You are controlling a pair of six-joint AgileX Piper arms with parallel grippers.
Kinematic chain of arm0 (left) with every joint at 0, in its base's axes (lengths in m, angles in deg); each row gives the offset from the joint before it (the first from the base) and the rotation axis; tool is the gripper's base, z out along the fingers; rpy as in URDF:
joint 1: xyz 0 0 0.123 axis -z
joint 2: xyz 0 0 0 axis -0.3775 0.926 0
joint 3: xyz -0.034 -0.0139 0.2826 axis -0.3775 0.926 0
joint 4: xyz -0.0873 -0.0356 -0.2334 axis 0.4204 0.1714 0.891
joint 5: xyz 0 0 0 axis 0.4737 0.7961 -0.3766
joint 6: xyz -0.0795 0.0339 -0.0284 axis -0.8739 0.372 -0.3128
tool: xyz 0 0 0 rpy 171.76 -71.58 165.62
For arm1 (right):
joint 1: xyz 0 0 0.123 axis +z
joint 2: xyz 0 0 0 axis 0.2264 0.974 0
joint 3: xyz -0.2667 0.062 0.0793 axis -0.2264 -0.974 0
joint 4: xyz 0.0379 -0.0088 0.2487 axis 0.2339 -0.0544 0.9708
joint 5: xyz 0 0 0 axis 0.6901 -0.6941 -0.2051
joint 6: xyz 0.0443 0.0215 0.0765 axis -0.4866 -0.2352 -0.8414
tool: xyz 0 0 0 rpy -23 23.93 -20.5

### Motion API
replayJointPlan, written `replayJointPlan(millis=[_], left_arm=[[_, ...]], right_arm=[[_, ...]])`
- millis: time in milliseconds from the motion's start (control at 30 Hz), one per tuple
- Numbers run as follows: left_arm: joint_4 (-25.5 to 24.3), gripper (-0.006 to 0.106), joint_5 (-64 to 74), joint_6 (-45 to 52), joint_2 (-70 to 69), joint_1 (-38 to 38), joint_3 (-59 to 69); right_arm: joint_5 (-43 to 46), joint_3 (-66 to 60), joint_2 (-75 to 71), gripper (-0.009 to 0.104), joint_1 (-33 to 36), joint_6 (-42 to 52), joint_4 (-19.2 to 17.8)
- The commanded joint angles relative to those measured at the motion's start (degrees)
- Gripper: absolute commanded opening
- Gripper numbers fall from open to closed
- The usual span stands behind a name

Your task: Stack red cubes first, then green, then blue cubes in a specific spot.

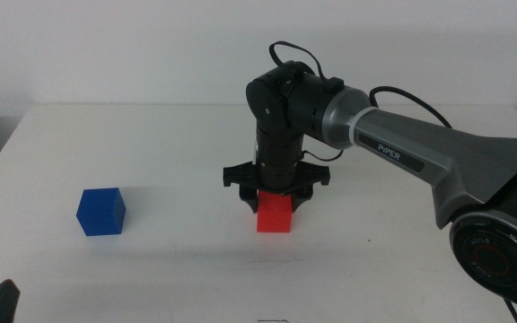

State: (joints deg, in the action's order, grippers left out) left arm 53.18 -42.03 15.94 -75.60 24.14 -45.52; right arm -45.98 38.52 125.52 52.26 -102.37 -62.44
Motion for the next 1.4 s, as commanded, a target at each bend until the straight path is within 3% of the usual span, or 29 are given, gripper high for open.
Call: replayJointPlan(millis=[0, 300, 533, 767, 967, 1200, 1367], left_arm=[[-0.1, 0.094, -4.8, -0.2, -1.1, -0.1, -0.2], [-0.1, 0.094, -4.8, -0.2, -1.1, -0.1, -0.2], [-0.1, 0.094, -4.8, -0.2, -1.1, -0.1, -0.2], [-0.1, 0.094, -4.8, -0.2, -1.1, -0.1, -0.2], [-0.1, 0.094, -4.8, -0.2, -1.1, -0.1, -0.2], [-0.1, 0.094, -4.8, -0.2, -1.1, -0.1, -0.2], [-0.1, 0.094, -4.8, -0.2, -1.1, -0.1, -0.2]], right_arm=[[-5.2, 0.7, -3.1, 0.052, 0.7, 0.3, 1.8], [-5.2, 0.8, -4.7, 0.083, 1.1, 0.4, 1.5], [-5.2, 0.8, -12.4, 0.083, 0.7, 2.7, -1.5], [-5.2, 0.6, -23.8, 0.083, -2.0, 4.6, -7.5], [-5.1, -10.3, -36.6, 0.083, -8.6, 13.2, -6.7], [-1.4, -31.2, -56.2, 0.082, -22.9, 14.0, -8.9], [1.5, -42.1, -66.6, 0.082, -32.9, 21.5, -9.4]])
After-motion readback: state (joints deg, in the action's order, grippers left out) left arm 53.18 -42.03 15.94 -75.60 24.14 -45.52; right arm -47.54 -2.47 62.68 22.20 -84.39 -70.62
